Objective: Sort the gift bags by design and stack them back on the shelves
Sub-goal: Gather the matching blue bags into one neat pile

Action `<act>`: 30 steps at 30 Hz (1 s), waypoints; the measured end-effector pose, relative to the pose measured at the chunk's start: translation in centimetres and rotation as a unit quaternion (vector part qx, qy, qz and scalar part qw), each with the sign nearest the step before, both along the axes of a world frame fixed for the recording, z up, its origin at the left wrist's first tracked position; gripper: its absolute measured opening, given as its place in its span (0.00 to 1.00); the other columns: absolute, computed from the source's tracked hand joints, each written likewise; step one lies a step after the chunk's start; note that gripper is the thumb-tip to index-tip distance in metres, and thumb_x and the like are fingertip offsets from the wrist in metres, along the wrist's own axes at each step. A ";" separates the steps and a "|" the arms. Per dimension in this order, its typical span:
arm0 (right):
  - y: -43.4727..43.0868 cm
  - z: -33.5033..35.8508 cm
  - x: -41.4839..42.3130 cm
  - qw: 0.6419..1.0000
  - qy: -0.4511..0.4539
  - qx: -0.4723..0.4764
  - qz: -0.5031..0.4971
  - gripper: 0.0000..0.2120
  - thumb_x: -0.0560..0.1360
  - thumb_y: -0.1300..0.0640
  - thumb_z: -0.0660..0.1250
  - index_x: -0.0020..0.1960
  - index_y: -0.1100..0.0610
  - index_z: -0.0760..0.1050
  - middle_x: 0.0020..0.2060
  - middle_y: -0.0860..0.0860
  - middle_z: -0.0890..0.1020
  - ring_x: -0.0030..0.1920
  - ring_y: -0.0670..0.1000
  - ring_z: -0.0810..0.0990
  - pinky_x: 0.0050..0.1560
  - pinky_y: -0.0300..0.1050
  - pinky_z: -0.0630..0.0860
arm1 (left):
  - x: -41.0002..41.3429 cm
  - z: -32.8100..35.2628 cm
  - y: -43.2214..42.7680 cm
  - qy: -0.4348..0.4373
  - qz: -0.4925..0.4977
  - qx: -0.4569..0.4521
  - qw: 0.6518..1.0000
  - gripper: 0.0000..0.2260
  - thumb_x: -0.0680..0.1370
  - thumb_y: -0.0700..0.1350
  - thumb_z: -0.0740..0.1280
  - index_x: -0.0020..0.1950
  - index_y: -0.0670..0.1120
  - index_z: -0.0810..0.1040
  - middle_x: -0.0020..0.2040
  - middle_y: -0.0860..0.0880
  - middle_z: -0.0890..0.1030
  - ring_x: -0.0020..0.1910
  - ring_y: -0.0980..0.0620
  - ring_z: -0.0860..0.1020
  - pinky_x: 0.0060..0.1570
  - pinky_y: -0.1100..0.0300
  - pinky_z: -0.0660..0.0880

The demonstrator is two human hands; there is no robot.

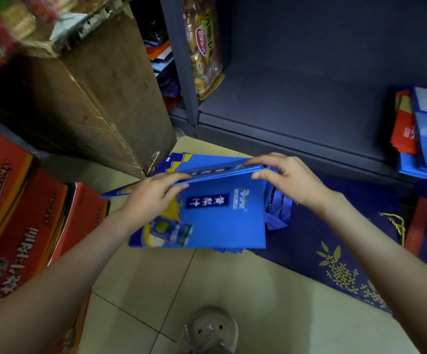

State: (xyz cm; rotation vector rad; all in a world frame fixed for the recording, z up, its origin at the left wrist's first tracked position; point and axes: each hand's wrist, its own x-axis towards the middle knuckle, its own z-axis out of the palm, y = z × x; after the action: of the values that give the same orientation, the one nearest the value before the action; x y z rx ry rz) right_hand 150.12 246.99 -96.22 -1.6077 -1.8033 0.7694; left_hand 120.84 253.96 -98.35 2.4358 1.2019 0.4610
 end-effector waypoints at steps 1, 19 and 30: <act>0.0 0.0 -0.1 1.000 0.013 0.015 -0.016 0.14 0.76 0.51 0.67 0.60 0.49 0.78 0.52 0.44 0.79 0.51 0.38 0.73 0.52 0.23 0.63 | 0.2 0.1 0.0 0.008 0.008 0.026 1.000 0.24 0.76 0.59 0.54 0.61 0.48 0.80 0.55 0.50 0.82 0.54 0.50 0.78 0.49 0.59 0.72; -4.7 -8.1 3.0 0.968 -0.243 -0.011 0.066 0.29 0.80 0.45 0.58 0.77 0.51 0.55 0.76 0.47 0.57 0.75 0.42 0.49 0.74 0.44 0.42 | 8.8 -4.8 -2.9 0.157 -0.119 -0.012 0.980 0.35 0.76 0.67 0.48 0.77 0.48 0.58 0.78 0.50 0.56 0.74 0.48 0.58 0.72 0.58 0.50; -8.2 -10.3 18.8 0.834 -0.350 -0.065 -0.421 0.39 0.66 0.63 0.72 0.74 0.66 0.60 0.69 0.66 0.67 0.70 0.64 0.66 0.68 0.63 0.61 | 26.7 -5.2 -2.5 0.096 -0.212 0.076 0.970 0.26 0.79 0.49 0.59 0.75 0.41 0.61 0.77 0.41 0.57 0.75 0.43 0.58 0.73 0.52 0.45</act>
State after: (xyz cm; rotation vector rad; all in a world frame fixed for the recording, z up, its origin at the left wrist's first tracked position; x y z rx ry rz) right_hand 168.92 238.82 -106.51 -2.7045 -1.1785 -0.1536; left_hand 147.50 251.47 -103.60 2.8223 0.6958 0.2003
